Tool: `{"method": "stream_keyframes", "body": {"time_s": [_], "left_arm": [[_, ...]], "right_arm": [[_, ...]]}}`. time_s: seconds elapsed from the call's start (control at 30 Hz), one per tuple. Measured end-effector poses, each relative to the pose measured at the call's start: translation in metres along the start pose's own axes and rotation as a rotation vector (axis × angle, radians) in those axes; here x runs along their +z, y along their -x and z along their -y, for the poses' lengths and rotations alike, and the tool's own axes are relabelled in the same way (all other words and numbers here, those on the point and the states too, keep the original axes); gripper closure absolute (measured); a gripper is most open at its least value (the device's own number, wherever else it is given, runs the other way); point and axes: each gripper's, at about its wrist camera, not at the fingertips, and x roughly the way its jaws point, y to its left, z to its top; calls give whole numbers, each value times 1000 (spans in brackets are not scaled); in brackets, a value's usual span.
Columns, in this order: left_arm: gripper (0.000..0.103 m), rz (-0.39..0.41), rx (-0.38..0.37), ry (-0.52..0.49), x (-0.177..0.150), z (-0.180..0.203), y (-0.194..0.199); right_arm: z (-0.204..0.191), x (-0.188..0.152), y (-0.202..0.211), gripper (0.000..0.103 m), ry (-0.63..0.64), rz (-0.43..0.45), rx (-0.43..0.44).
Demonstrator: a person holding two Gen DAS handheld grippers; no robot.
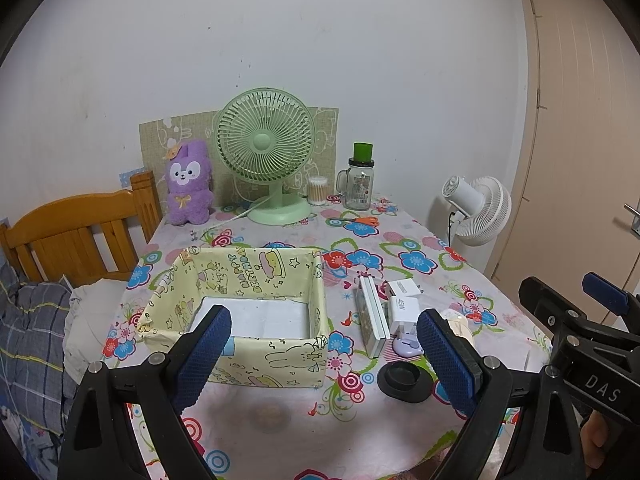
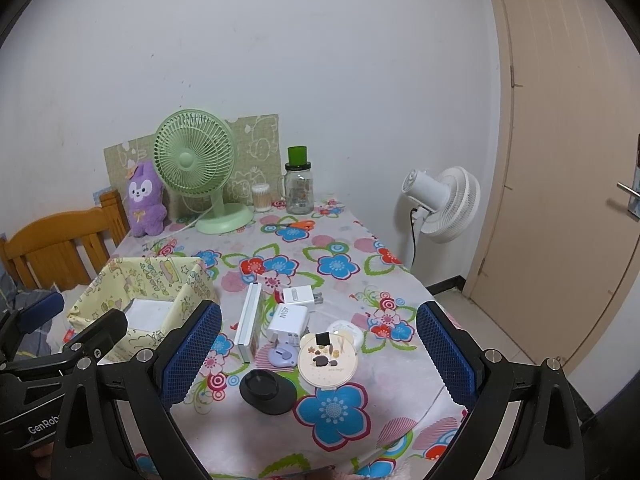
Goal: Organize rigid objects
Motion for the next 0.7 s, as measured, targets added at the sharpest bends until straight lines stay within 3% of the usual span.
{"method": "stream_keyframes", "body": {"time_s": [0.7], "left_arm": [[8,4,2,-1,0,-2,-1]], "right_arm": [[0,1,-3,4,-8,-2,2]]}}
